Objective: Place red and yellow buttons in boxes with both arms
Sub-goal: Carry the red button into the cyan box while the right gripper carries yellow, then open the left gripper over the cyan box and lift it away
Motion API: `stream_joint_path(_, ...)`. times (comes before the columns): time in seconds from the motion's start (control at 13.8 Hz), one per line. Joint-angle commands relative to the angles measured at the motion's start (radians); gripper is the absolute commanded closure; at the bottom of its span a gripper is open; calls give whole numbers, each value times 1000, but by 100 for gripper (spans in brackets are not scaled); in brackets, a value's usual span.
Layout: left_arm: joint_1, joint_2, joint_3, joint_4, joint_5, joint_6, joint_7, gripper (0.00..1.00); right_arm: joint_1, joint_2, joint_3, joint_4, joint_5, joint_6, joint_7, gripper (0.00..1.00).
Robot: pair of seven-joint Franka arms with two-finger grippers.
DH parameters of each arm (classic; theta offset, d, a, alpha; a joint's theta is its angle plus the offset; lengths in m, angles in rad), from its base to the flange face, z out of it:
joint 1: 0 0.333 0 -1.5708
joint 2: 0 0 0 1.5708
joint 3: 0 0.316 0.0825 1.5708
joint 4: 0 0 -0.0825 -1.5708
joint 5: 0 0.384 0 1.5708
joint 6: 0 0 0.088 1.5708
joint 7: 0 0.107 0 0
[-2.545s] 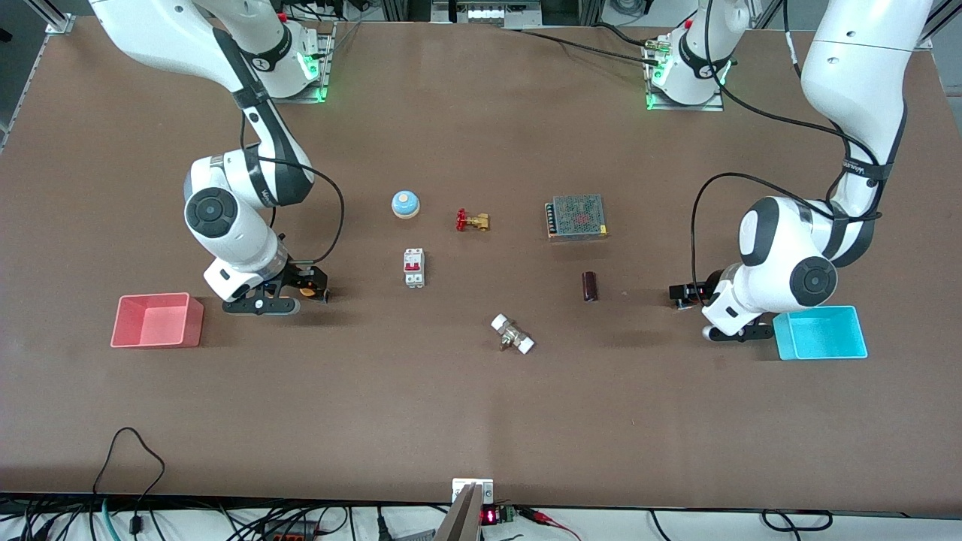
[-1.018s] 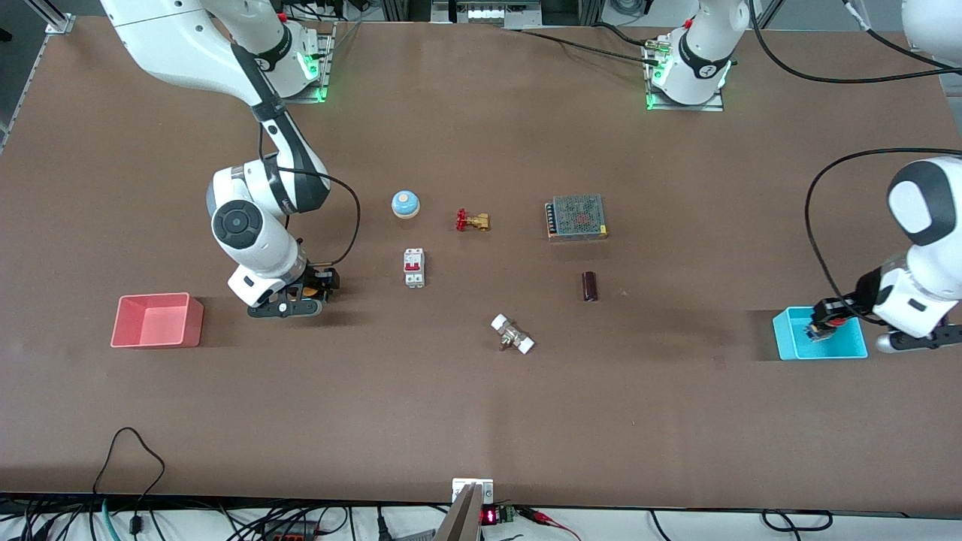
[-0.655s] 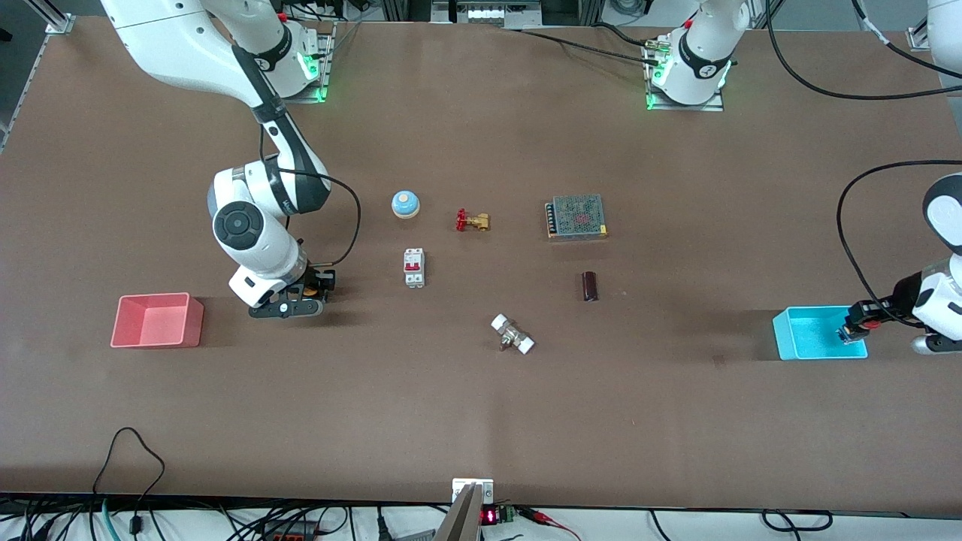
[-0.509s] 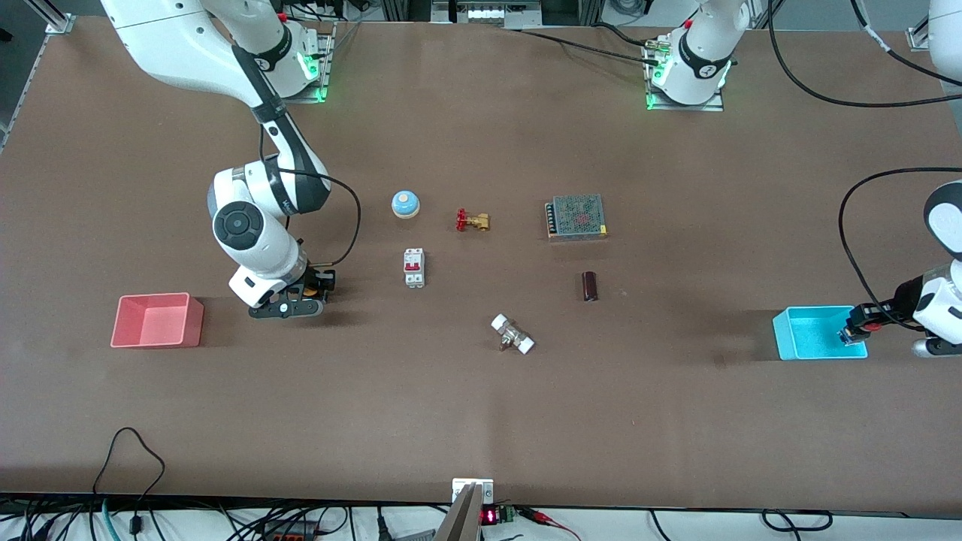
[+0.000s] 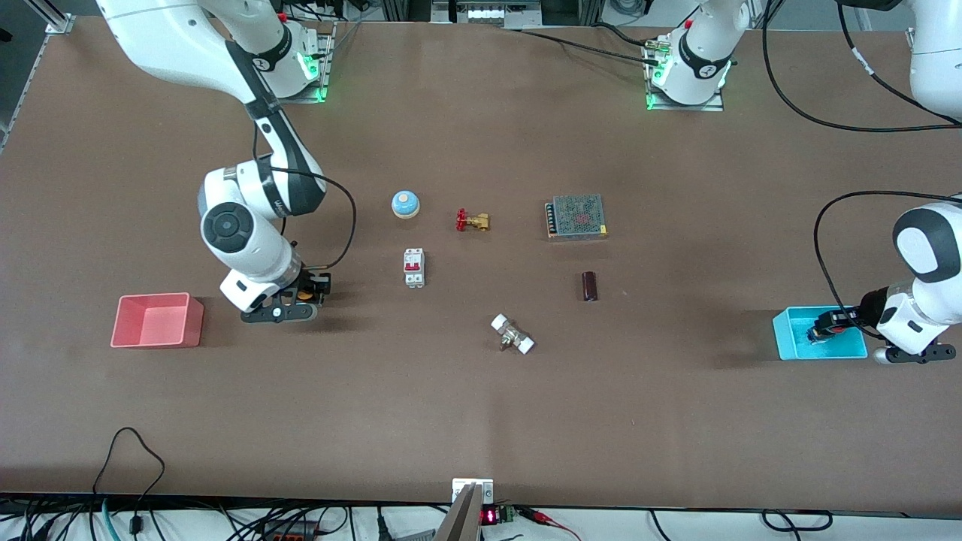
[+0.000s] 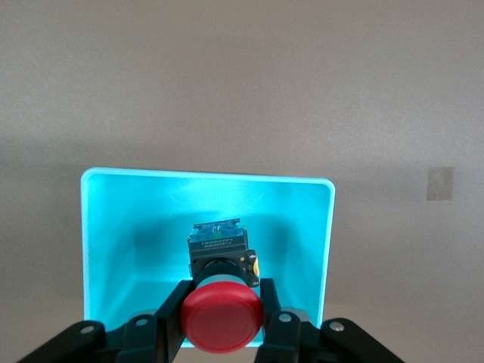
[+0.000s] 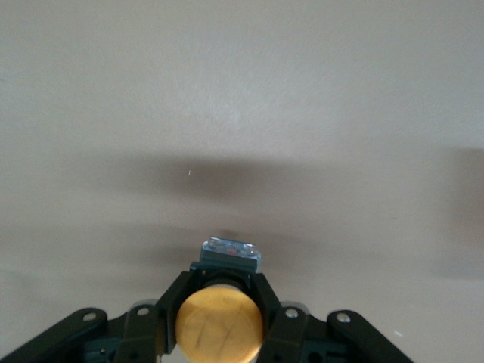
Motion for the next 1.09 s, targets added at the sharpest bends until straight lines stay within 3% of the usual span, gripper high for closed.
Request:
stream_joint_path(0.0,2,6,0,34,-9,-17,22,82,-64,-100,-14,70,61,-169,-150,71)
stream_joint_path(0.22,11,32,0,43,0,-15,29,81,-110,-118,-83,139,64,-231,-293,71)
stream_joint_path(0.51,25,53,0,45,-3,-9,36,81,-230,-97,-106,161,59,-217,-465,71)
stream_joint_path(1.02,26,90,0,57,-3,-3,39,76,-336,50,-106,189,61,19,-669,71)
